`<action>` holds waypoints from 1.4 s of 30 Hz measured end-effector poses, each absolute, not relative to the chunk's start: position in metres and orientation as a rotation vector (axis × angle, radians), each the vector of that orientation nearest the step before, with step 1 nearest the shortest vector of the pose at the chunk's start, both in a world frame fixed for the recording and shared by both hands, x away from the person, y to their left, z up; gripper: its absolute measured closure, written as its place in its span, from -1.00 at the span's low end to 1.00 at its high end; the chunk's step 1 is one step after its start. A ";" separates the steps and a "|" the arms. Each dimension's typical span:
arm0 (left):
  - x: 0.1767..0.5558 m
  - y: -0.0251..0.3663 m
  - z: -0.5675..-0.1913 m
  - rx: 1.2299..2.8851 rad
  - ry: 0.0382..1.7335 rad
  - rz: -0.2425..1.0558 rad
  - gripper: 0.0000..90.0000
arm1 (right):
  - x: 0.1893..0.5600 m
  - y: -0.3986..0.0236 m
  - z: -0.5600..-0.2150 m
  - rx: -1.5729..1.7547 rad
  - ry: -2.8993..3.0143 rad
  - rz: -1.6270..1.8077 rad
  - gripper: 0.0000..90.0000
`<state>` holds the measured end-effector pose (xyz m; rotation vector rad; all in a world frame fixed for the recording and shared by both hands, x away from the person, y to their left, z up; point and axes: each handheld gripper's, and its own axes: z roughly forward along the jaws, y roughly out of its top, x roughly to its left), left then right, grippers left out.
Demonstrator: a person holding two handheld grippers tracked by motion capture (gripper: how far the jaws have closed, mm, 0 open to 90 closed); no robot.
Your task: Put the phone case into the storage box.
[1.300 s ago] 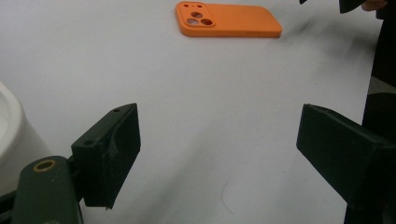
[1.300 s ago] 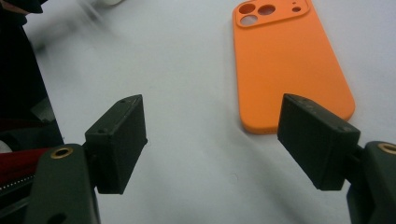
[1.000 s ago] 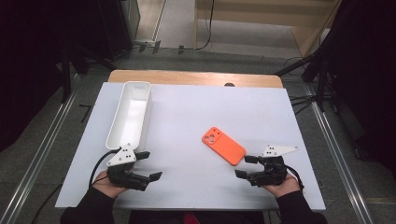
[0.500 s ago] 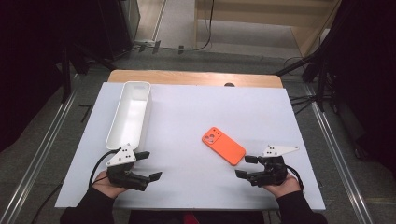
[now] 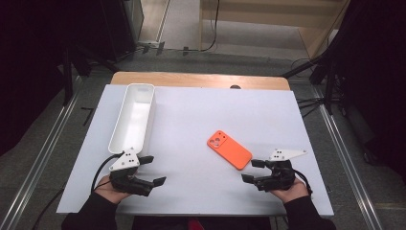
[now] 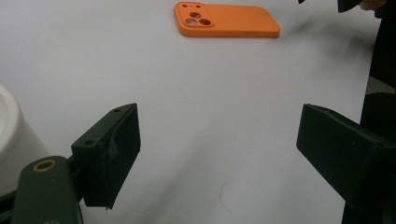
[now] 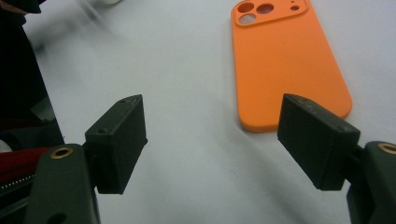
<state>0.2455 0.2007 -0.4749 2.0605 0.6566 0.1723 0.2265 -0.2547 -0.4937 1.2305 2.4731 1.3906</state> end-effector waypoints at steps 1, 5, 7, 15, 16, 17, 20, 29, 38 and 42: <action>0.246 0.201 -0.475 2.061 0.657 0.172 -0.70 | 0.227 -0.255 -0.494 1.227 2.472 1.390 -0.50; 0.246 0.201 -0.475 2.063 0.654 0.172 -0.70 | 0.227 -0.256 -0.494 1.222 2.467 1.388 -0.50; 0.246 0.201 -0.475 2.061 0.656 0.171 -0.70 | 0.227 -0.256 -0.494 1.224 2.465 1.386 -0.50; 0.246 0.200 -0.475 2.063 0.652 0.167 -0.70 | 0.227 -0.257 -0.494 1.229 2.464 1.383 -0.51; 0.246 0.200 -0.475 2.063 0.652 0.167 -0.70 | 0.227 -0.257 -0.493 1.229 2.465 1.382 -0.51; 0.245 0.200 -0.475 2.062 0.651 0.168 -0.70 | 0.227 -0.258 -0.493 1.230 2.461 1.382 -0.51; 0.245 0.200 -0.475 2.061 0.651 0.167 -0.70 | 0.227 -0.261 -0.491 1.237 2.446 1.372 -0.51; 0.246 0.200 -0.475 2.060 0.650 0.165 -0.70 | 0.232 -0.265 -0.485 1.245 2.413 1.357 -0.54; 0.246 0.200 -0.475 2.061 0.647 0.163 -0.70 | 0.241 -0.264 -0.481 1.244 2.402 1.345 -0.61; 0.246 0.200 -0.475 2.060 0.650 0.163 -0.70 | 0.244 -0.264 -0.479 1.243 2.391 1.341 -0.61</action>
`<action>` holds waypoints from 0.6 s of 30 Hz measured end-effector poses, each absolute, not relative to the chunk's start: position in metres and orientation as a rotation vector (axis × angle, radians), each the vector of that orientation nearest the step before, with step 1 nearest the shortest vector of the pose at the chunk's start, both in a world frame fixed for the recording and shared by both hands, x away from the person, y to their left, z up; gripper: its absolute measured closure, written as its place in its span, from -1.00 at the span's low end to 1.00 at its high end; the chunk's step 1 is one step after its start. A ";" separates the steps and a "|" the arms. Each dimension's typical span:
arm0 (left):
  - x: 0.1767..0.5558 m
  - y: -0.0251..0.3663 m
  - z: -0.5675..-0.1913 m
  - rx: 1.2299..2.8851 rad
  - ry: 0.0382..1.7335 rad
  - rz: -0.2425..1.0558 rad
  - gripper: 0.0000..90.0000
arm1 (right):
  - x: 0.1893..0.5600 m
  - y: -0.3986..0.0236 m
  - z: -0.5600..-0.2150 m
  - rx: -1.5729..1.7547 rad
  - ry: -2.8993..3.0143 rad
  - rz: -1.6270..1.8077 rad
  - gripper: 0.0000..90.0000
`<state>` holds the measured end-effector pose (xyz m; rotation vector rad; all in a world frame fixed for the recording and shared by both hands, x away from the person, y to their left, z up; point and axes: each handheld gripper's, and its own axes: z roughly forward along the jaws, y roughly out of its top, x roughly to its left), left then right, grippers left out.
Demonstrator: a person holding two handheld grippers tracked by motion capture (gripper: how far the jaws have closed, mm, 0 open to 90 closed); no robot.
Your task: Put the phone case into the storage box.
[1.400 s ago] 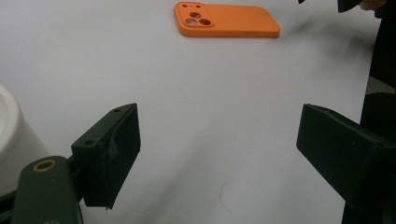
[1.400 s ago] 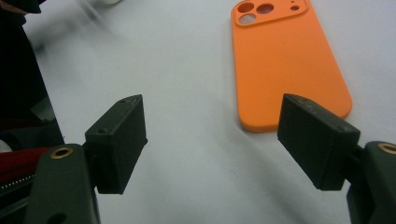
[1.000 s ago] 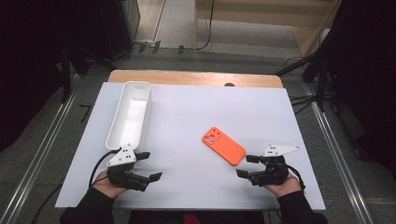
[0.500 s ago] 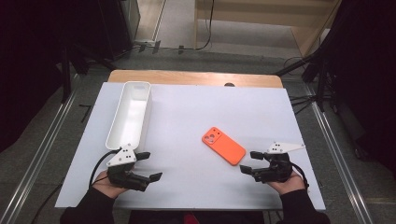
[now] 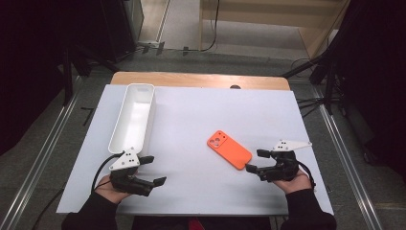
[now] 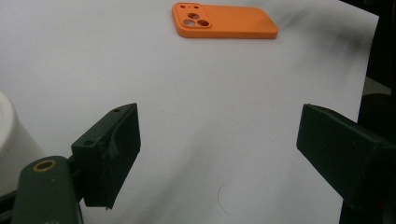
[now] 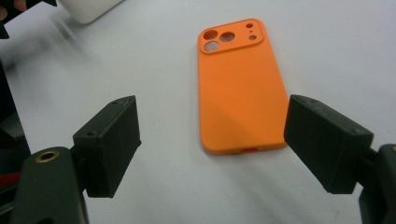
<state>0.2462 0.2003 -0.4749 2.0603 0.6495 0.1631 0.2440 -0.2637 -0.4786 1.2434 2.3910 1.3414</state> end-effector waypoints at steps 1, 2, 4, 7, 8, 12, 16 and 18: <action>0.246 0.200 -0.475 2.061 0.650 0.164 -0.70 | 0.245 -0.263 -0.478 1.250 2.387 1.347 -0.61; 0.246 0.200 -0.475 2.061 0.650 0.164 -0.70 | 0.245 -0.263 -0.478 1.247 2.385 1.348 -0.62; 0.246 0.200 -0.475 2.062 0.649 0.162 -0.70 | 0.247 -0.263 -0.477 1.247 2.389 1.350 -0.63; 0.246 0.200 -0.475 2.063 0.649 0.161 -0.70 | 0.249 -0.263 -0.476 1.247 2.383 1.356 -0.67; 0.246 0.199 -0.475 2.063 0.650 0.160 -0.70 | 0.250 -0.263 -0.475 1.253 2.382 1.357 -0.70; 0.246 0.199 -0.475 2.064 0.648 0.160 -0.70 | 0.252 -0.261 -0.475 1.254 2.384 1.354 -0.78; 0.246 0.199 -0.475 2.058 0.648 0.164 -0.70 | 0.257 -0.258 -0.474 1.229 2.384 1.355 -0.79; 0.246 0.200 -0.475 2.059 0.649 0.164 -0.70 | 0.258 -0.256 -0.474 1.226 2.384 1.355 -0.79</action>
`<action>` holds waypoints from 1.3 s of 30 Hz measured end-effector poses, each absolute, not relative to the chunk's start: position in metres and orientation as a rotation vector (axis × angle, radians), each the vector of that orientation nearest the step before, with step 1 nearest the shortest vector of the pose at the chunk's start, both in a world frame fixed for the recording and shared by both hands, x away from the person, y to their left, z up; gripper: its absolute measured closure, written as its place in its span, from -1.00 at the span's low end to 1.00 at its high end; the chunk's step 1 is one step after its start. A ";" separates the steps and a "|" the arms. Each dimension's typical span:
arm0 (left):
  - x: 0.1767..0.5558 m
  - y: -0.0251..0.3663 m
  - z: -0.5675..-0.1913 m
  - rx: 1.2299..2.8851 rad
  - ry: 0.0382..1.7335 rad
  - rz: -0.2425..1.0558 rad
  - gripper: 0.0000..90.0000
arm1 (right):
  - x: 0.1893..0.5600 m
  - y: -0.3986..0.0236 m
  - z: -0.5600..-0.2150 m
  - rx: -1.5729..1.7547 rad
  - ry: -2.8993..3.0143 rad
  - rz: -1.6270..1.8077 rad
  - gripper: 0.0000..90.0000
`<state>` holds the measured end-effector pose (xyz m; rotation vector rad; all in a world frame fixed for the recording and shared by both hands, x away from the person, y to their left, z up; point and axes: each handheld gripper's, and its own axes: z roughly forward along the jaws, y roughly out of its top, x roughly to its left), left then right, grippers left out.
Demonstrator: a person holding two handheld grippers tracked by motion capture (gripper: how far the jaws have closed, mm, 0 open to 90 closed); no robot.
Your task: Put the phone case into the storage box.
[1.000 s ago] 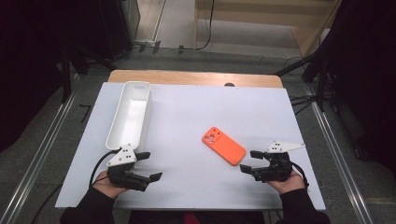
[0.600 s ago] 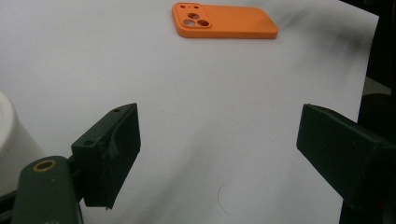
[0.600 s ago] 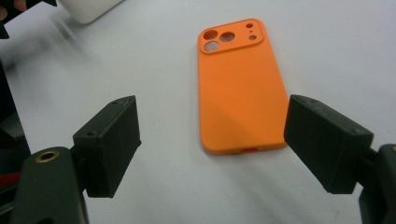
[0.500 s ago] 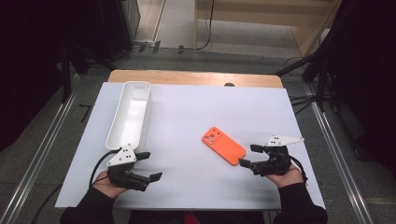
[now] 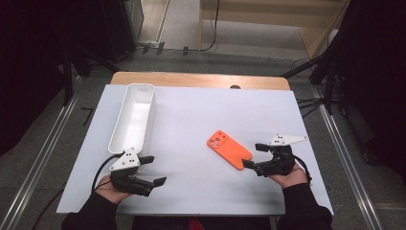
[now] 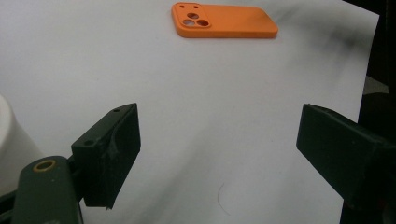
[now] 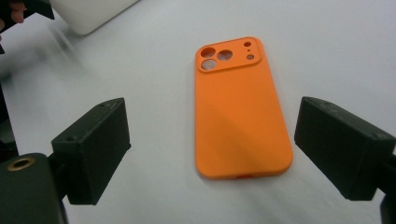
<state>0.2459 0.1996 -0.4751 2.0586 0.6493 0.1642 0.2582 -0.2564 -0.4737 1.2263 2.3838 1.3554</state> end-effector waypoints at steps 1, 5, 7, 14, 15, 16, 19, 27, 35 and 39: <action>0.246 0.200 -0.475 2.059 0.649 0.164 -0.70 | 0.259 -0.256 -0.473 1.224 2.383 1.356 -0.79; 0.246 0.199 -0.475 2.064 0.649 0.160 -0.70 | 0.263 -0.254 -0.472 1.227 2.396 1.331 -0.79; 0.246 0.198 -0.476 2.066 0.646 0.157 -0.70 | 0.265 -0.252 -0.473 1.233 2.396 1.324 -0.79; 0.245 0.197 -0.476 2.072 0.634 0.150 -0.70 | 0.271 -0.249 -0.472 1.225 2.393 1.320 -0.79; 0.245 0.196 -0.476 2.074 0.634 0.149 -0.70 | 0.272 -0.248 -0.472 1.224 2.391 1.316 -0.79; 0.245 0.196 -0.476 2.074 0.634 0.149 -0.70 | 0.273 -0.248 -0.472 1.214 2.391 1.316 -0.79; 0.245 0.197 -0.476 2.073 0.634 0.149 -0.70 | 0.276 -0.247 -0.471 1.199 2.393 1.345 -0.79; 0.245 0.197 -0.476 2.071 0.636 0.153 -0.70 | 0.284 -0.242 -0.471 1.190 2.401 1.337 -0.79; 0.245 0.197 -0.476 2.073 0.634 0.150 -0.70 | 0.292 -0.238 -0.471 1.200 2.393 1.325 -0.79; 0.245 0.197 -0.476 2.075 0.634 0.149 -0.70 | 0.297 -0.235 -0.471 1.201 2.391 1.317 -0.79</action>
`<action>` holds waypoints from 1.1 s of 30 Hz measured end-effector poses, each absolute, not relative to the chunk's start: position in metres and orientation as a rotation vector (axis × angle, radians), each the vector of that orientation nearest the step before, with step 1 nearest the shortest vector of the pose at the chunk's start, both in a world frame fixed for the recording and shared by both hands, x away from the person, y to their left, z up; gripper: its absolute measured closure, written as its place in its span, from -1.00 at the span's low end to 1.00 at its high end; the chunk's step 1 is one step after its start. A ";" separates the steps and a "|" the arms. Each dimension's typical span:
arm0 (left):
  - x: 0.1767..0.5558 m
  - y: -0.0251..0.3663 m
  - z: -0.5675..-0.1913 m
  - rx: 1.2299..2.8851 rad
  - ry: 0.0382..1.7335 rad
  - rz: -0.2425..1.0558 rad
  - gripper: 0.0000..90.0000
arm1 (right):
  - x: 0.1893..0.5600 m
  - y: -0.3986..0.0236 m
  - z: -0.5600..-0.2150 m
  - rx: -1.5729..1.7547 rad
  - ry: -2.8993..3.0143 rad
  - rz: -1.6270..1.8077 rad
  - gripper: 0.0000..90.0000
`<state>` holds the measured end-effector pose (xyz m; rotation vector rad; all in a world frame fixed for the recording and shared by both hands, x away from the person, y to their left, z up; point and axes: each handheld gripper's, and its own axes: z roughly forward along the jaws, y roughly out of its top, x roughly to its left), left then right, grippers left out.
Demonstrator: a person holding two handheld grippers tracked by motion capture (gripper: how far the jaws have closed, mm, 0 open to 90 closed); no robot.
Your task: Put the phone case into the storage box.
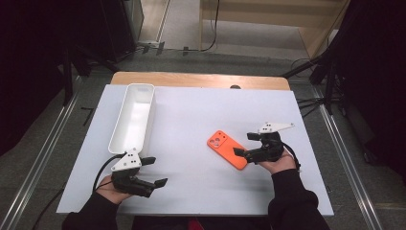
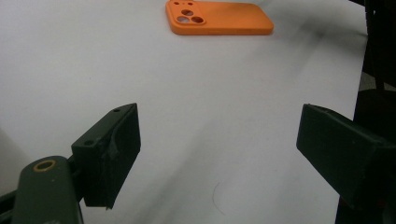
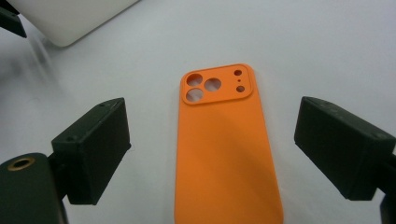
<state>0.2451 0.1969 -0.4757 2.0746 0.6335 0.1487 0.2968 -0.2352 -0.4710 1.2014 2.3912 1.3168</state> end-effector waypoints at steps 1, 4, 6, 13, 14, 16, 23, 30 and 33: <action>0.245 0.197 -0.476 2.074 0.633 0.149 -0.70 | 0.298 -0.234 -0.471 1.205 2.392 1.316 -0.79; 0.245 0.197 -0.476 2.073 0.634 0.149 -0.70 | 0.301 -0.231 -0.471 1.201 2.392 1.312 -0.79; 0.245 0.197 -0.476 2.074 0.634 0.150 -0.70 | 0.303 -0.229 -0.471 1.202 2.393 1.306 -0.79; 0.245 0.197 -0.476 2.074 0.634 0.149 -0.70 | 0.311 -0.219 -0.472 1.191 2.415 1.276 -0.79; 0.245 0.197 -0.476 2.074 0.634 0.149 -0.70 | 0.312 -0.218 -0.472 1.191 2.415 1.274 -0.79; 0.245 0.197 -0.476 2.075 0.635 0.146 -0.70 | 0.314 -0.215 -0.472 1.190 2.418 1.277 -0.79; 0.245 0.197 -0.476 2.074 0.637 0.148 -0.70 | 0.322 -0.203 -0.472 1.175 2.424 1.276 -0.79; 0.245 0.198 -0.476 2.072 0.636 0.146 -0.70 | 0.324 -0.199 -0.474 1.182 2.434 1.270 -0.79; 0.245 0.198 -0.476 2.069 0.636 0.146 -0.70 | 0.324 -0.200 -0.475 1.192 2.444 1.261 -0.79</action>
